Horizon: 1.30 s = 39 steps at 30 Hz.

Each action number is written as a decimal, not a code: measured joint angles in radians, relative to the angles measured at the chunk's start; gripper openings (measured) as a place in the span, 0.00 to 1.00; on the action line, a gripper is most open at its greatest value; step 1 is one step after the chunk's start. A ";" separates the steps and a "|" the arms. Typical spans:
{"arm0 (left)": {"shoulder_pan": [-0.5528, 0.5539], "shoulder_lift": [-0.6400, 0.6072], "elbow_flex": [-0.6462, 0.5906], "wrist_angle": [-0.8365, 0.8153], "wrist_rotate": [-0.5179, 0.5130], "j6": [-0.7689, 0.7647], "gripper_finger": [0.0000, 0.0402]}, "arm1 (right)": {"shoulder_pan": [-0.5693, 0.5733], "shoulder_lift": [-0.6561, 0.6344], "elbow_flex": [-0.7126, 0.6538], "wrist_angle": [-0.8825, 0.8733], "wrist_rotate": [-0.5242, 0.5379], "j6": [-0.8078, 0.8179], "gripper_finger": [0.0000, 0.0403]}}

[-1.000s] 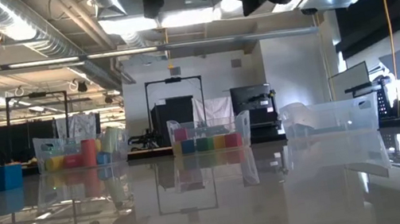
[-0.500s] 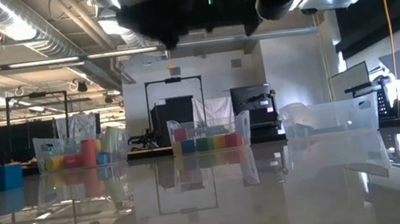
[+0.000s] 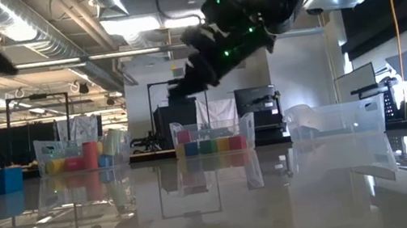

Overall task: Sort blocks by size
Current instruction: Put the square blue block into the middle transparent bin, then put the triangular yellow block into the right bin

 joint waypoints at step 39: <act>0.325 0.000 -0.328 0.659 0.426 0.275 0.57 | -0.235 -0.001 0.271 -0.540 0.248 -0.232 0.57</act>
